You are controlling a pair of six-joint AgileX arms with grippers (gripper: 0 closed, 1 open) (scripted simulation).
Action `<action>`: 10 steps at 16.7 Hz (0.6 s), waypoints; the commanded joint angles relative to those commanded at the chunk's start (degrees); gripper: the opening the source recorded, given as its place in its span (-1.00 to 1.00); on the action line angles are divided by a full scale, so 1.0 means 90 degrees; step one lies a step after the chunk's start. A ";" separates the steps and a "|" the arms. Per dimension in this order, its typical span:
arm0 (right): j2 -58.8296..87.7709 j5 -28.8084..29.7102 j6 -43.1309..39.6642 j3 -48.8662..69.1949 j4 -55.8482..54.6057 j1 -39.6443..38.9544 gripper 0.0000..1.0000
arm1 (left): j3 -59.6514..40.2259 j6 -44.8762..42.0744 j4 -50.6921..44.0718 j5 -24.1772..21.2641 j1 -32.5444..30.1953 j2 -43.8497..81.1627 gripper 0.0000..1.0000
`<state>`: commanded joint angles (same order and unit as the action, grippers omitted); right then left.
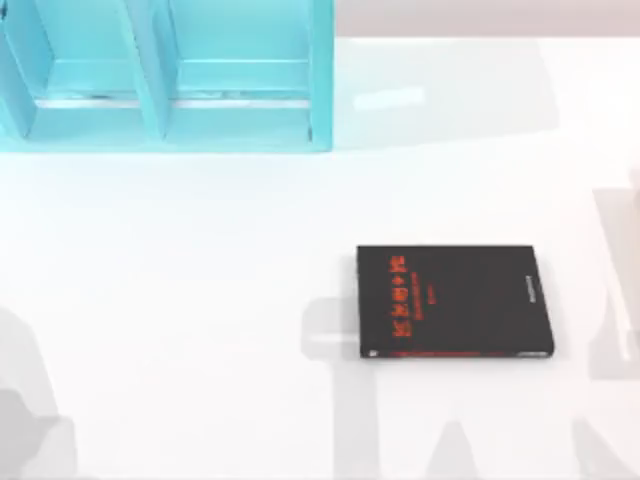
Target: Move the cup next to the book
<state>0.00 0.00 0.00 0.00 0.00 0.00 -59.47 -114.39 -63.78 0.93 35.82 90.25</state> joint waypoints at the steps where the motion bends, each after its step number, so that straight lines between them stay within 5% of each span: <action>1: 0.0000 0.0000 0.0000 0.0000 0.0000 0.0000 1.00 | -0.0286 -0.0541 -0.0200 -0.0014 0.0266 0.0243 1.00; 6: 0.0000 0.0000 0.0000 0.0000 0.0000 0.0000 1.00 | -0.1592 -0.2589 -0.0713 -0.0080 0.1381 0.0803 1.00; 10: 0.0000 0.0000 0.0000 0.0000 0.0000 0.0000 1.00 | -0.2074 -0.3167 -0.0758 -0.0102 0.1756 0.0807 1.00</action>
<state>0.00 0.00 0.00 0.00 0.00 0.00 -78.14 -142.89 -70.60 0.01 51.63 97.52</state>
